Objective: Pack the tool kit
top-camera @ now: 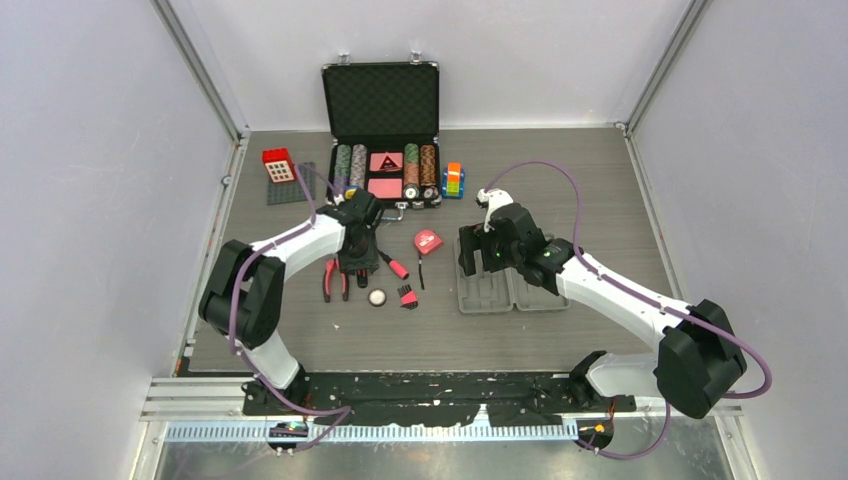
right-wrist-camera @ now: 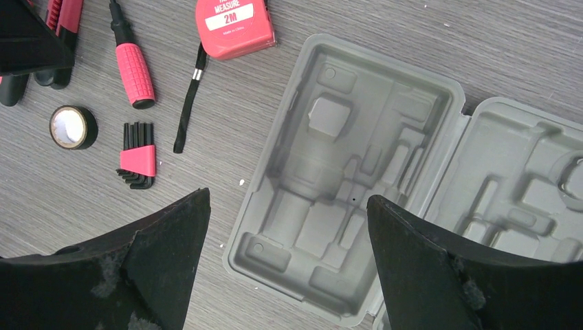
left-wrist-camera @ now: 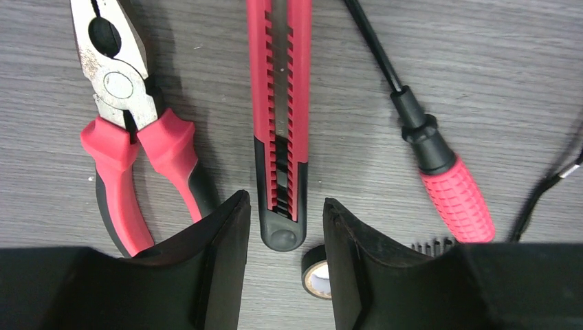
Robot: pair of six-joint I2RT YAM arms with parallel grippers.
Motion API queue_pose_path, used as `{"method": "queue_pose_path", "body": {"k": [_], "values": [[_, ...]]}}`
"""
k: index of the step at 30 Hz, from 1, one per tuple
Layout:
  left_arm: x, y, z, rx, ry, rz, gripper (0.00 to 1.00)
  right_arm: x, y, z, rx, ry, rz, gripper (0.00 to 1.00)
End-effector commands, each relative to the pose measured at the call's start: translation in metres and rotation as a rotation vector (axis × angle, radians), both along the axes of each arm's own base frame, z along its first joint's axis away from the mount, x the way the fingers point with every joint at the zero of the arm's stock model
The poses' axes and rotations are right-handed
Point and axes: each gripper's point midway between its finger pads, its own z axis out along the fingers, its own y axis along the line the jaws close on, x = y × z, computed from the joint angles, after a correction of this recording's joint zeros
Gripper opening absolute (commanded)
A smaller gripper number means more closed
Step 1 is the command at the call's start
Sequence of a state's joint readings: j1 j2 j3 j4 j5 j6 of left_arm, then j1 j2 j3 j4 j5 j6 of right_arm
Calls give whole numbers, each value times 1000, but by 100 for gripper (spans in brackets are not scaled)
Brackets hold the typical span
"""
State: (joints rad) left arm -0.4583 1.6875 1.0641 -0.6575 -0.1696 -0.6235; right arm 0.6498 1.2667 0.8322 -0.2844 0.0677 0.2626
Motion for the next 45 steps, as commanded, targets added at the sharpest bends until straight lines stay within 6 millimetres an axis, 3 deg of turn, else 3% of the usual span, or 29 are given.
{"method": "queue_pose_path", "body": {"k": [1,5,9,16,21,26,33,34,35,36,37,38,39,40,45], "values": [[5,2,-10,17,-15,29,44,4,-2,15,14,-62,-6,89],[3,3,-18,29,4,31,38,4,-2,15,13,-63,-5,89],[3,3,-11,22,-13,5,25,3,-2,20,19,-75,-2,89],[3,6,54,12,-176,-170,0,4,-4,31,13,-101,11,89],[-1,7,107,34,-328,-372,0,1,-6,52,20,-141,37,90],[-14,3,144,122,-445,-687,0,-10,-6,77,35,-182,101,90],[-27,-13,184,218,-645,-1014,0,-35,1,128,91,-217,245,90],[-29,-16,189,232,-696,-1052,0,-41,2,128,86,-191,268,90],[-30,-20,194,240,-739,-1094,0,-41,4,142,94,-210,283,90],[-34,-25,199,244,-783,-1138,0,-45,5,138,82,-171,306,90],[-36,-31,204,244,-827,-1181,0,-45,7,152,90,-187,324,90],[-39,-36,208,241,-868,-1222,0,-50,9,145,73,-138,354,90],[-42,-41,212,234,-903,-1265,0,-50,12,158,84,-148,367,90],[-46,-47,216,221,-935,-1304,0,-53,15,153,75,-108,391,90],[-58,-62,226,238,-993,-1482,0,-61,38,184,165,-81,491,90]]}}
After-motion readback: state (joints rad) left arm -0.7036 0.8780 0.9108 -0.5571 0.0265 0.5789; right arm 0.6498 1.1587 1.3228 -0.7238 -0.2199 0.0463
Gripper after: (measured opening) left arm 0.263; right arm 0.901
